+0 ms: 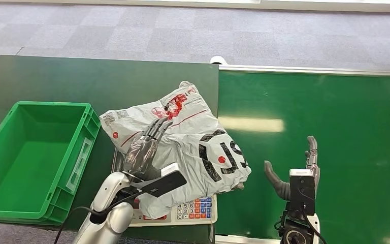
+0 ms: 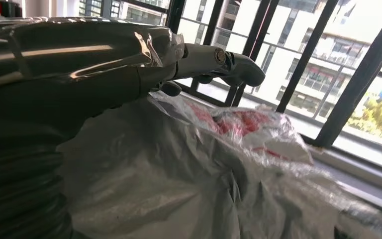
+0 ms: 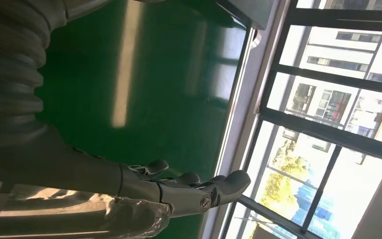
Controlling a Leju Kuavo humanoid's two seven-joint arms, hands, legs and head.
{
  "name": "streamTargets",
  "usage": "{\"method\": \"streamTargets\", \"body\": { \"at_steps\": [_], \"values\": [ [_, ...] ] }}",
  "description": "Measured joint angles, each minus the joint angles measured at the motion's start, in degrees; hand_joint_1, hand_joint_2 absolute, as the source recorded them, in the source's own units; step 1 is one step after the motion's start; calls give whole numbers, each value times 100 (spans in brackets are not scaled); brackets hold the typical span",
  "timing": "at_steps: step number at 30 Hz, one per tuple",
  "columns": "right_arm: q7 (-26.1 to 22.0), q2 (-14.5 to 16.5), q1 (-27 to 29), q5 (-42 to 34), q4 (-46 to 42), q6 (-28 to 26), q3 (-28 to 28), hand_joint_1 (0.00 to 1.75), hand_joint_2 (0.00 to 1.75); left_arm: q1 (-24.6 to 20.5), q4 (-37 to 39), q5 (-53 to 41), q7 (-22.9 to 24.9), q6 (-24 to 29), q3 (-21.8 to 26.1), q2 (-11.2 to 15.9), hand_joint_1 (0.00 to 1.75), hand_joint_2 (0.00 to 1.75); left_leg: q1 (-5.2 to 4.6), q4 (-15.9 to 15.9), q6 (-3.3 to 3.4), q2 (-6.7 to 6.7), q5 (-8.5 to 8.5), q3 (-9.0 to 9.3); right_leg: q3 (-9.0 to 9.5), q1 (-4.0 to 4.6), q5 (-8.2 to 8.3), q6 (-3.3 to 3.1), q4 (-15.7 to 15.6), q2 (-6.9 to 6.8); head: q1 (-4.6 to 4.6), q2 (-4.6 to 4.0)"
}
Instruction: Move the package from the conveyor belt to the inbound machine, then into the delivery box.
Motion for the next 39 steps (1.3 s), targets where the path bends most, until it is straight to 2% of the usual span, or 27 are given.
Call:
{"method": "streamTargets", "body": {
  "at_steps": [5, 11, 19, 20, 21, 23, 24, 26, 33, 39],
  "values": [
    [52, 52, -29, 92, 63, 92, -43, 0, 175, -416, 582, -364, 359, -689, -157, -3, 0, 175, 0, 0, 0, 2, 0, 0, 1, 0, 0, 0, 0, 0, 1, 0],
    [100, 99, -86, 143, 113, 172, -100, 0, 175, -724, 1092, -492, 272, -1259, -334, -1, 0, 175, 0, 0, 0, -1, 0, 3, 9, 0, -1, 1, 0, -3, 1, 0],
    [105, 140, -93, 149, 115, 203, -202, 0, 175, -1011, 1572, -500, 212, -1357, -485, -1, 0, 175, -1, -1, 1, -5, -1, 34, 45, -1, -5, 3, -1, -7, 0, 0],
    [105, 146, -93, 150, 115, 203, -212, 0, 175, -1028, 1601, -500, 204, -1359, -489, -1, 9, 175, -1, -1, 1, -5, 0, 37, 49, -1, -5, 3, -1, -8, 0, 0],
    [105, 152, -93, 152, 115, 203, -219, 0, 175, -1042, 1620, -501, 191, -1365, -494, -1, 46, 175, -1, -1, 1, -5, 0, 41, 53, -1, -5, 3, -1, -8, 1, 0],
    [105, 161, -93, 155, 116, 209, -230, 0, 175, -1063, 1660, -500, 121, -1396, -515, 2, 132, 175, -1, -1, 1, -6, 0, 47, 59, -1, -5, 3, -1, -8, 1, 0],
    [105, 163, -94, 156, 116, 214, -234, 0, 175, -1069, 1681, -487, 54, -1415, -531, 4, 165, 175, -1, -1, 1, -6, 0, 50, 62, -1, -5, 3, -1, -9, 1, 0],
    [104, 164, -94, 157, 118, 221, -244, 0, 175, -1073, 1715, -428, -132, -1416, -559, 10, 173, 175, -1, -1, 2, -7, 0, 52, 64, -1, -5, 3, -1, -9, 0, 0],
    [77, 164, -102, 147, 122, 276, -285, 0, 175, -1024, 1709, -176, -944, -1050, -666, 26, 175, 175, -1, 0, 2, -6, 1, 45, 57, -2, -4, 3, -1, -8, 1, 0],
    [-63, 163, -157, 67, 149, 319, -297, 0, 175, -916, 1524, 9, -1211, -807, -730, 26, 175, 175, -1, -1, 2, -6, 0, 32, 41, -1, -4, 3, 0, -7, 0, 0]
  ]
}}
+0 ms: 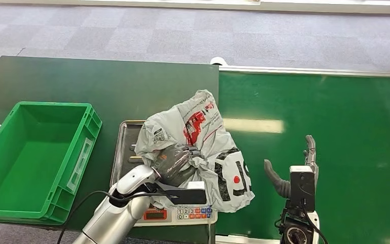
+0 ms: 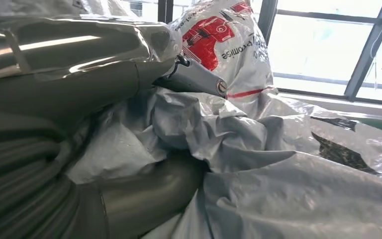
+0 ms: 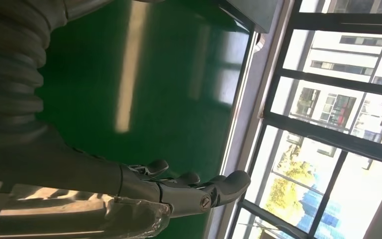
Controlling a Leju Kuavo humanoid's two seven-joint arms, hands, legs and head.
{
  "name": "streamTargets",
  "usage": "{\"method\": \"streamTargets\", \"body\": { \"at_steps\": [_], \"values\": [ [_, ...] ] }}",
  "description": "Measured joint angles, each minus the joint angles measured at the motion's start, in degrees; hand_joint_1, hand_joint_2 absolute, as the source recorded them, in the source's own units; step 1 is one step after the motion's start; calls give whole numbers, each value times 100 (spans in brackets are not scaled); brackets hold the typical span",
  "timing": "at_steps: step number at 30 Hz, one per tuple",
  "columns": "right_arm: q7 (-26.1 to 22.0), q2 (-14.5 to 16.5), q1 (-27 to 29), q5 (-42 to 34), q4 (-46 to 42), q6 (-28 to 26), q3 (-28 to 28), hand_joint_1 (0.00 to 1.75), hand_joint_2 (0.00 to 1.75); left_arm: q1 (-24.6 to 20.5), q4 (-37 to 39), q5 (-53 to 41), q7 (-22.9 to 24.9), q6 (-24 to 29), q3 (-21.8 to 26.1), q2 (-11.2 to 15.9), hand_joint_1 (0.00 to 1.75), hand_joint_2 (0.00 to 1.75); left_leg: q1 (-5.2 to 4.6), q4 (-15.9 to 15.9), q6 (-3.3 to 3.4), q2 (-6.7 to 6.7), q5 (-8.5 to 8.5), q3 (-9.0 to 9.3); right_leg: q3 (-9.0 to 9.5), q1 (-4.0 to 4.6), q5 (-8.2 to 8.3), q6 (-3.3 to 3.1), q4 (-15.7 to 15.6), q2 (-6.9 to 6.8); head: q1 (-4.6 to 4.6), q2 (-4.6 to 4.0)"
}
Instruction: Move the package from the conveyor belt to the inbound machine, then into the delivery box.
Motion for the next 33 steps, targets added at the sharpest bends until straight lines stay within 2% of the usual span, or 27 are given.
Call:
{"method": "streamTargets", "body": {
  "at_steps": [8, 12, 15, 20, 24, 30, 33],
  "values": [
    [-172, -1, -5, -94, 14, -9, -2, 0, 175, 134, -173, 223, -340, 322, 0, 6, 175, 175, 0, 0, 0, 0, 0, -5, -6, 0, 0, 0, 0, 0, 0, 0],
    [-244, -1, 1, -161, 14, -22, -15, 0, 175, 180, -338, 546, -644, 1095, 62, 4, 175, 175, 0, 0, 0, 2, 0, -6, -9, 0, 0, 0, 0, 1, 1, 0],
    [-248, -3, 0, -197, 14, -36, -28, 0, 175, 191, -491, 578, -695, 1759, 213, 8, 175, 175, 0, 0, 0, 3, 0, -6, -10, 0, 0, -1, 0, 2, -1, 0],
    [-270, -8, 2, -256, 14, -117, -43, 0, 175, 273, -622, 610, -823, 2839, 569, 72, 175, 175, 1, -1, 0, 4, 0, -8, -10, 1, 0, -1, 2, 3, 1, 0],
    [-272, -8, 31, -288, 14, -187, -65, 0, 175, 373, -856, 1337, -1063, 3593, 1045, 229, 175, 175, 1, -1, 0, 5, 0, -9, -13, 1, 0, -1, 2, 4, 0, 0],
    [-283, -8, 69, -304, 14, -236, -85, 0, 175, 488, -1145, 1755, -1282, 3782, 1570, 396, 175, 175, 1, -1, 0, 6, 0, -13, -14, 1, -1, -1, 2, 3, 1, 0],
    [-327, -9, 83, -353, 28, -334, -84, 0, 175, 593, -1353, 1933, -1736, 3898, 1984, 360, 175, 175, 0, -1, 0, 8, 0, -14, -16, 1, 0, -1, 2, 5, 2, 0]
  ]
}}
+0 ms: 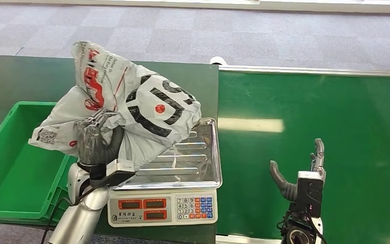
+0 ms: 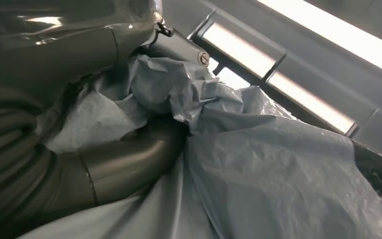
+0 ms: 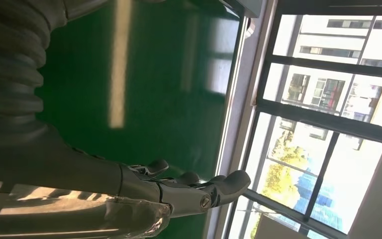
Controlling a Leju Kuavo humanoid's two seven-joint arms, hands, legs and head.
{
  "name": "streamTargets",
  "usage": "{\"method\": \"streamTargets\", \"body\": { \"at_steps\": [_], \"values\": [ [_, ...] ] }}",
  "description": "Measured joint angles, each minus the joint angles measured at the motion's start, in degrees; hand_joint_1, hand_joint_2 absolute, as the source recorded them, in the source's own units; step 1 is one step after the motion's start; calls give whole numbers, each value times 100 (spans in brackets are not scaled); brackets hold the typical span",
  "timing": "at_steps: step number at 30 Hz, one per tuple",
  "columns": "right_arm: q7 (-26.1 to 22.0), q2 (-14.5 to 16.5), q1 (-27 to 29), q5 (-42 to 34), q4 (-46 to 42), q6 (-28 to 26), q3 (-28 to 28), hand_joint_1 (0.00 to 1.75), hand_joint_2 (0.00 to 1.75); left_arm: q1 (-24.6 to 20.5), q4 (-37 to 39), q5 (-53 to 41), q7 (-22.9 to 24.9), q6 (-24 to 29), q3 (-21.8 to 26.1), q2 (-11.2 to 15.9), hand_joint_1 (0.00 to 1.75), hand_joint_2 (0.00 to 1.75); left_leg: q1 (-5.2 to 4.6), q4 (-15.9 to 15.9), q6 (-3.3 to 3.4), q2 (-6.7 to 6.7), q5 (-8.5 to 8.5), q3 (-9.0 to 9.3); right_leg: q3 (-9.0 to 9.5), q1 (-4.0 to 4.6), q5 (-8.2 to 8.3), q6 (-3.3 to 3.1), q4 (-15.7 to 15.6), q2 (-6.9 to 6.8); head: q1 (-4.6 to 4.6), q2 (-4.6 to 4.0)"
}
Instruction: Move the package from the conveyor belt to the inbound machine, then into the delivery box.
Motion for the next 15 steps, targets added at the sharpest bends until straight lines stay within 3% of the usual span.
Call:
{"method": "streamTargets", "body": {
  "at_steps": [3, 6, 8, 15],
  "values": [
    [-39, -16, 38, -81, 29, -143, 4, 0, 175, 101, -343, -566, -311, 33, 795, -128, 175, 175, 1, 0, 0, 0, 0, -1, -4, 1, 0, 0, 0, 1, -2, 0],
    [-45, -43, 85, -124, 48, -220, 8, 0, 175, 123, -709, -1690, -353, 40, 1751, -340, 175, 175, 3, -1, -1, 2, 0, -2, -8, 3, -1, -1, 0, 2, -2, 0],
    [-46, -55, 107, -136, 51, -232, 11, 0, 175, 123, -863, -1918, -361, 40, 2220, -443, 175, 175, 4, -2, -1, 5, -1, -2, -9, 4, -1, -1, 0, 5, -2, 0],
    [-45, -81, 121, -142, 55, -262, 30, 0, 175, 101, -1179, -2312, -364, 40, 3182, -647, 175, 175, 3, -1, -1, 5, 0, -3, -5, 3, -1, -1, 0, 5, 0, 0]
  ]
}}
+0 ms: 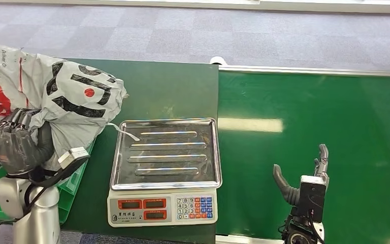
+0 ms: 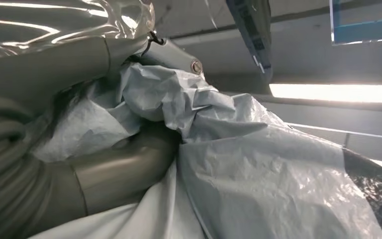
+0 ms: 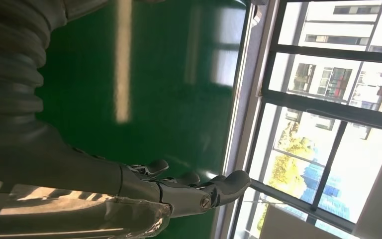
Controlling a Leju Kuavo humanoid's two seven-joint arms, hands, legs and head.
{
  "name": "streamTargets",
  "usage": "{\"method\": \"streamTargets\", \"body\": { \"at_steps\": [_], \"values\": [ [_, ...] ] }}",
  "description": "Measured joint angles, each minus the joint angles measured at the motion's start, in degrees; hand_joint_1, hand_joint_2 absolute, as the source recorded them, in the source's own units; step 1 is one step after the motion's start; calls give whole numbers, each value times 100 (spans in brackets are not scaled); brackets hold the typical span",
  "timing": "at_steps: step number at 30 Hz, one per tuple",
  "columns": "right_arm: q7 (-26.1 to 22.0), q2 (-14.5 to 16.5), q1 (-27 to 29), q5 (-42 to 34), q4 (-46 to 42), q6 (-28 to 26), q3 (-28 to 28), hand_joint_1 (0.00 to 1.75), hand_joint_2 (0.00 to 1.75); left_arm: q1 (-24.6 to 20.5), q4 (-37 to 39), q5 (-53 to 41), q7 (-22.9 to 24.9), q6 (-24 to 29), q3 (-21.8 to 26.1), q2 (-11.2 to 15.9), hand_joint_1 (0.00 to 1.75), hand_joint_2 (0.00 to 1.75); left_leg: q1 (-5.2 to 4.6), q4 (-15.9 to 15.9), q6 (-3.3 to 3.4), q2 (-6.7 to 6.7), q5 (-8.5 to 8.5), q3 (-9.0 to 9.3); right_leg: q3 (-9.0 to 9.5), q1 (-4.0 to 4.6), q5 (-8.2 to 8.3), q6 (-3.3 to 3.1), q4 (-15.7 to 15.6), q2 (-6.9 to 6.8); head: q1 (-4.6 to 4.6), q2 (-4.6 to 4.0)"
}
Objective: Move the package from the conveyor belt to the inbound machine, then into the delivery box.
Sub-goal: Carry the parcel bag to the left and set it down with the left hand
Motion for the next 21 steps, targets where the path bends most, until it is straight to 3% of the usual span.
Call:
{"method": "streamTargets", "body": {
  "at_steps": [7, 9, 14, 18, 21],
  "values": [
    [74, -4, 17, 109, 7, -24, -1, 0, 175, -188, -19, -836, 21, 0, 1084, -52, 175, 175, 2, 0, -1, -1, 0, 1, -5, 2, 0, -1, 0, 0, -2, 0],
    [101, -4, 36, 150, 4, -19, -9, 0, 175, -295, 92, -1216, 229, 0, 1338, -39, 175, 175, 3, 0, -1, 0, 0, 1, -4, 2, 0, -1, 0, 0, -1, 0],
    [143, -2, 82, 216, -51, 2, -39, 0, 175, -381, 708, -2065, 1863, -1, 1450, 297, 175, 175, 3, 0, 0, 1, 0, 1, -6, 2, 0, -1, 0, 1, 0, 0],
    [167, -2, 104, 264, -103, 68, -70, 0, 175, -335, 1394, -2328, 2872, -37, 1039, 737, 175, 175, 2, 0, -1, -1, 0, 1, -6, 1, 0, 0, 0, -1, 0, 0],
    [168, -2, 119, 308, -145, 133, -107, 0, 175, -317, 2024, -2378, 3526, -421, 590, 1071, 175, 175, 2, 0, -1, 2, 0, 1, -6, 1, 0, -1, 0, 1, -1, 0]
  ]
}}
